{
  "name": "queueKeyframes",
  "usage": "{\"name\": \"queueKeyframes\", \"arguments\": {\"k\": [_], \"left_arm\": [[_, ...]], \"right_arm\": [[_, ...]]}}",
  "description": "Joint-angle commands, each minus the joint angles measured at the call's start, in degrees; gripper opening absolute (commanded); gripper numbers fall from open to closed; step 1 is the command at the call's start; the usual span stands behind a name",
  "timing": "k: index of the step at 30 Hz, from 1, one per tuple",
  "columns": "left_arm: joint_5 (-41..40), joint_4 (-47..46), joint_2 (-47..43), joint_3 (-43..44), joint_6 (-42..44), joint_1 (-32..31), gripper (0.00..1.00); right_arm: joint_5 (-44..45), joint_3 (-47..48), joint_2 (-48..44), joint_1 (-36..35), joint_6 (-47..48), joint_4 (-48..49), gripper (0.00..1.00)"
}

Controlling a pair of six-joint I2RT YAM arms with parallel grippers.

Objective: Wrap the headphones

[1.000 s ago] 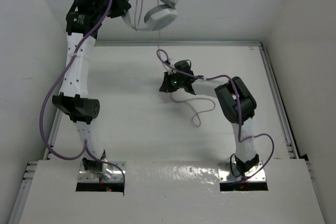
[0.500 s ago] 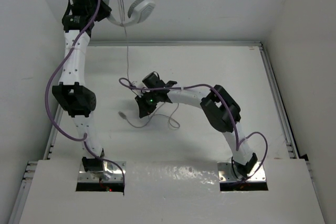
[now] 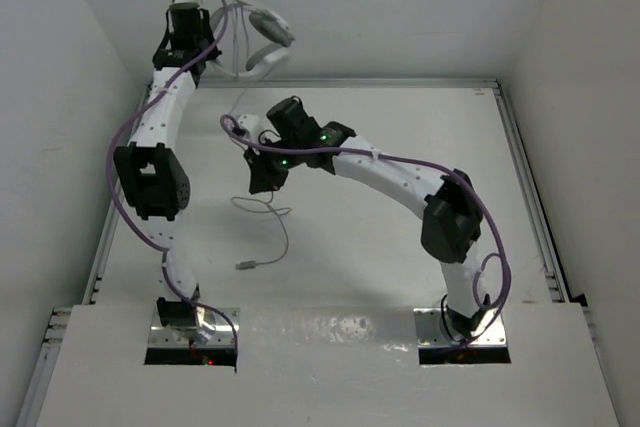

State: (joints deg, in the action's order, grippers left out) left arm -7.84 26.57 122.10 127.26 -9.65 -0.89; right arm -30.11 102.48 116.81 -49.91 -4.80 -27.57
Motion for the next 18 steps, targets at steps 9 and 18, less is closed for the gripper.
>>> {"name": "queueKeyframes", "arguments": {"k": [9,18], "left_arm": [[-3.9,-20.2,-10.5,-28.5,38.0,-11.8,0.0],[4.1,-12.9,-10.8,-28.1,47.8,-14.8,0.0]], "right_arm": [[26.9,12.9,-14.0,7.7,11.5,-10.9,0.0],[52.6,18.4,-11.7,16.0,18.5,-14.2,0.0]]}}
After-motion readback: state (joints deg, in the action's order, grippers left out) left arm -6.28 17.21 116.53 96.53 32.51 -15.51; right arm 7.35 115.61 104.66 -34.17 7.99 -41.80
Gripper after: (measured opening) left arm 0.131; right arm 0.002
